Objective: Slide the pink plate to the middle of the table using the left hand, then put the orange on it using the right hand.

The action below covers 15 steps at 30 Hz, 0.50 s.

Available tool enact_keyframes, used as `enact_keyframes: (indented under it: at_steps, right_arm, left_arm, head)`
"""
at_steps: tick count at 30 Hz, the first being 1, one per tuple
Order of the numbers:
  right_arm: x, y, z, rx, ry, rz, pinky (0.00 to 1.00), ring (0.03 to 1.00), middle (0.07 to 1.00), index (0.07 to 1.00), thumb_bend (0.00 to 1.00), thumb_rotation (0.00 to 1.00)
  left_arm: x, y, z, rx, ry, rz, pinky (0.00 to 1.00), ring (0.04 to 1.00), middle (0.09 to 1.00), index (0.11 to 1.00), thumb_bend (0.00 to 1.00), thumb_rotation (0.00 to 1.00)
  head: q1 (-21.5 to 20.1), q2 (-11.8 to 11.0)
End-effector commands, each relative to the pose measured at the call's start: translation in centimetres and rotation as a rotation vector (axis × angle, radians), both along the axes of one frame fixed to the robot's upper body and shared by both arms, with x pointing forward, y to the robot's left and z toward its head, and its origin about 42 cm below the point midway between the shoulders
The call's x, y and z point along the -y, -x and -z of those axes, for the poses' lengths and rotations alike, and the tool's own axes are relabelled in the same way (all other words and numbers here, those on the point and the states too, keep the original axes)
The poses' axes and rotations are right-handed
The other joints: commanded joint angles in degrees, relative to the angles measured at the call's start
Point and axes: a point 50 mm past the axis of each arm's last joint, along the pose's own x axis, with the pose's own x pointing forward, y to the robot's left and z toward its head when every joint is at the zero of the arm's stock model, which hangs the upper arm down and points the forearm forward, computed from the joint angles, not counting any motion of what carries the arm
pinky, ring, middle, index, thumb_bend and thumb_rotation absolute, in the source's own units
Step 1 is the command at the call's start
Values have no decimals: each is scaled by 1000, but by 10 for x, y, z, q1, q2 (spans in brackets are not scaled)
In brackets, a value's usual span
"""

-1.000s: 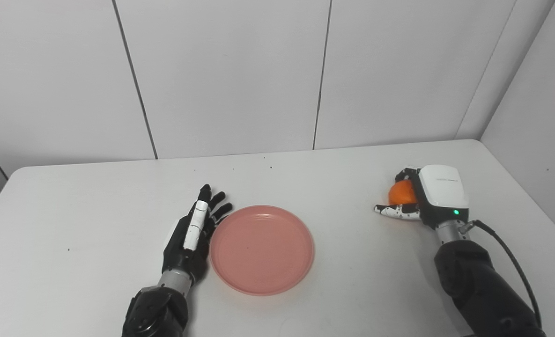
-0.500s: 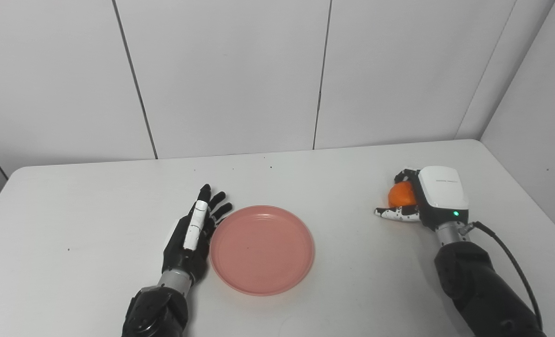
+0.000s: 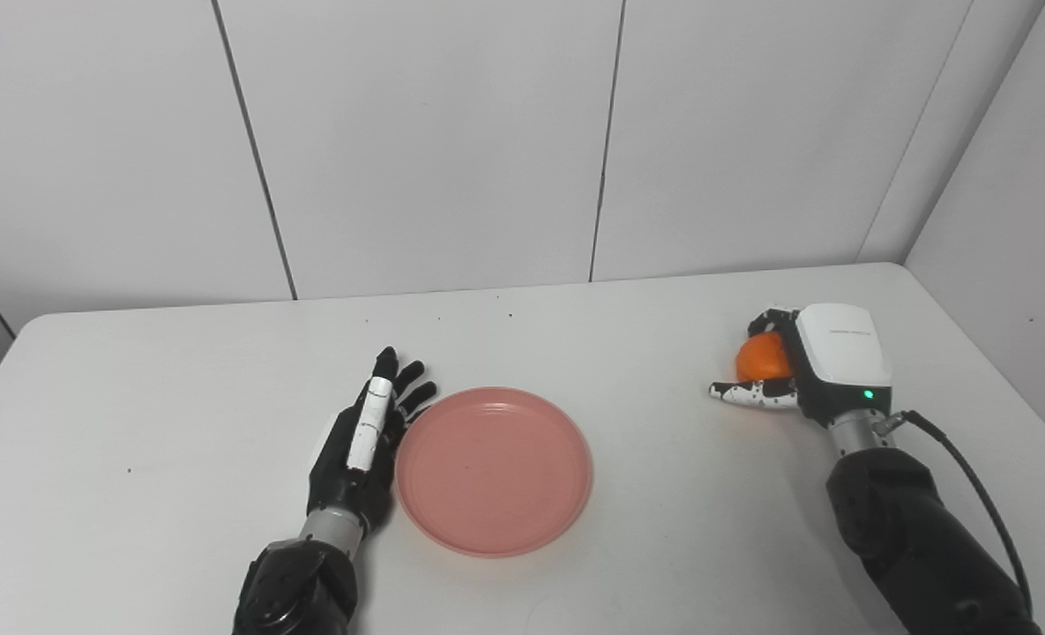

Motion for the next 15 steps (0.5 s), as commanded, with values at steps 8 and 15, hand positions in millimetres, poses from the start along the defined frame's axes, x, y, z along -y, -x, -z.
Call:
enact_keyframes:
  at_steps: [8, 15]
  right_arm:
    - [-22, -4, -59, 221, -24, -148, 333, 369, 467, 513, 725, 485]
    - [-47, 3, -80, 296, -52, -247, 327, 359, 456, 498, 728, 511]
  left_arm:
    - [14, 3, -1, -11, 20, -3, 846, 897, 942, 1000, 823, 760]
    - [24, 8, 0, -7, 33, -37, 873, 925, 957, 1000, 814, 753]
  head:
    - [16, 0]
    - [27, 0]
